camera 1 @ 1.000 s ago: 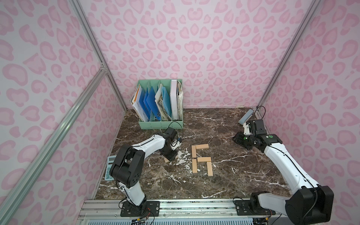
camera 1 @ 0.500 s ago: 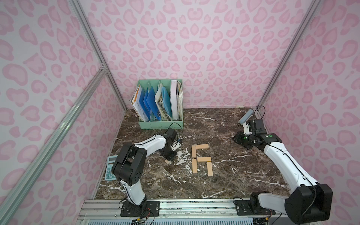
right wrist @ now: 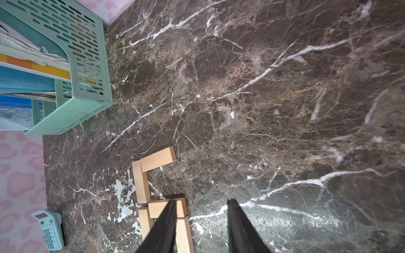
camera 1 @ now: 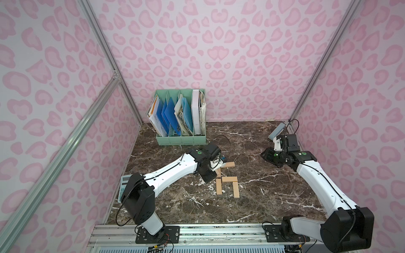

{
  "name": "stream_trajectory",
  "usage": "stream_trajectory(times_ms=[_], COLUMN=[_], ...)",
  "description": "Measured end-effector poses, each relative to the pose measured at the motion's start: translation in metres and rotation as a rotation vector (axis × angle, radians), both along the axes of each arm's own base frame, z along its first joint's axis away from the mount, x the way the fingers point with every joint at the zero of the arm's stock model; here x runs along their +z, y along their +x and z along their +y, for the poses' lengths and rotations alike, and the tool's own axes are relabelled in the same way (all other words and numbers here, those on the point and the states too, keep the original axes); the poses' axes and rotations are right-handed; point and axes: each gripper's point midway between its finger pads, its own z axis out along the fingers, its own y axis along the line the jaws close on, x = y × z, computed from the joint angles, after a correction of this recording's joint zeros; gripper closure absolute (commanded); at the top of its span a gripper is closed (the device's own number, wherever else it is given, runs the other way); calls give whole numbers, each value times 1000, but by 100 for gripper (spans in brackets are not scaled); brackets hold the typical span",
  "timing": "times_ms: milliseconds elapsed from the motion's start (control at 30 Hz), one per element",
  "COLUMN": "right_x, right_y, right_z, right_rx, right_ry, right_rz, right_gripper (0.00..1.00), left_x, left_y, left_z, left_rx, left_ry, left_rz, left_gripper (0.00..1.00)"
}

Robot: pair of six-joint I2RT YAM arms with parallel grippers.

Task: Assemble the number 6 with building blocks
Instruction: Assemble the building block at the center of the board.

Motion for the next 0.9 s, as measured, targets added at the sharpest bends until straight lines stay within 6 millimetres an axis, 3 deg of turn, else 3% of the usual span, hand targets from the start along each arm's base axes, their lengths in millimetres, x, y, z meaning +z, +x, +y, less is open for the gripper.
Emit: stream_trajectory(times_ms=[167, 300, 567, 900], right_x=[6, 4, 2, -1], right_y=[-2, -5, -7, -7], right_z=[-1, -1, -3, -3], right_rx=[-1, -1, -4, -4], right_ry=[2, 2, 4, 3], right_rz=[-17, -14, -10, 0], right_gripper=[59, 59, 59, 59], left_x=[-22, -37, -56, -62], left_y=[-43, -65, -70, -59], left_z=[-21, -32, -54, -64], left_rx=[-152, -241, -314, -343], left_ry=[86, 125, 133, 113], left_rz=[40, 56, 24, -31], left_gripper=[74, 74, 74, 74])
